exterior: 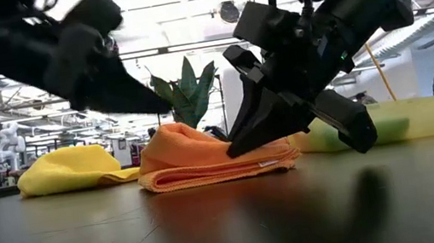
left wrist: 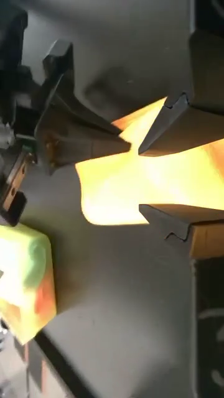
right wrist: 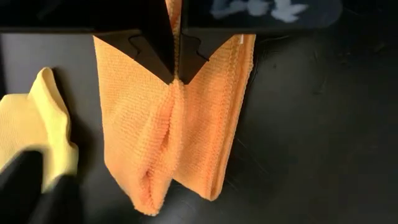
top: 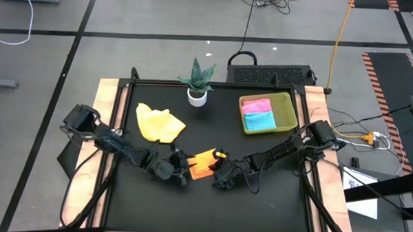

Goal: Fold microfiber towels
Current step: Fold the orange microfiber cloth

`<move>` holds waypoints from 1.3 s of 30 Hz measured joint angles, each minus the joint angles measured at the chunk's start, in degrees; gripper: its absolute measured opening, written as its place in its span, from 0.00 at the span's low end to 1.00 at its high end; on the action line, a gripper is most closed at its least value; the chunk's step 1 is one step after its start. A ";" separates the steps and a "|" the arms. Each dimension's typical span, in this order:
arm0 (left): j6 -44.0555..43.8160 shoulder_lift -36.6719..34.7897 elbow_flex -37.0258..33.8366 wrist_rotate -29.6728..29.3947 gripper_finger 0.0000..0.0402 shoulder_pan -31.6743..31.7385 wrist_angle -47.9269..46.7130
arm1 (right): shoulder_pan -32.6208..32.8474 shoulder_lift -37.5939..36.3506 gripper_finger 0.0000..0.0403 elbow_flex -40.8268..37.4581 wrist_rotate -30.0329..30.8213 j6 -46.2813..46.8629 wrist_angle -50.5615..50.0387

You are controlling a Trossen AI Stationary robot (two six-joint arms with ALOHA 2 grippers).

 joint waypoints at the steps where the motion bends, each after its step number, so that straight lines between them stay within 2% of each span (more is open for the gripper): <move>1: -0.04 1.34 0.07 1.82 0.33 0.85 1.40 | -0.02 0.00 0.01 0.00 -0.09 -0.24 0.06; 6: 1.29 7.87 0.01 10.65 0.33 2.67 6.60 | 0.01 0.00 0.01 0.00 -0.15 -0.03 -0.03; 11: 2.55 9.00 0.02 13.84 0.33 2.40 5.65 | 0.37 -0.14 0.04 0.00 -0.19 0.27 -0.26; 17: 4.39 8.48 0.02 14.70 0.33 1.36 4.37 | 1.28 -4.18 0.21 0.00 -0.58 6.28 -1.50; 20: 5.30 8.48 0.02 17.21 0.33 1.15 5.55 | 1.26 -6.74 0.31 0.00 -4.00 10.67 -2.51; 25: 7.66 8.48 0.02 22.23 0.33 1.15 9.72 | -0.91 -8.01 0.37 0.00 -8.92 19.06 -2.61; 29: 7.98 8.48 0.02 24.59 0.33 1.32 11.01 | -4.00 -7.24 0.32 -0.37 -14.07 26.55 -3.02; 39: 7.39 6.34 0.00 23.66 0.33 1.30 8.68 | -6.29 -7.04 0.02 -7.09 -24.08 33.62 0.10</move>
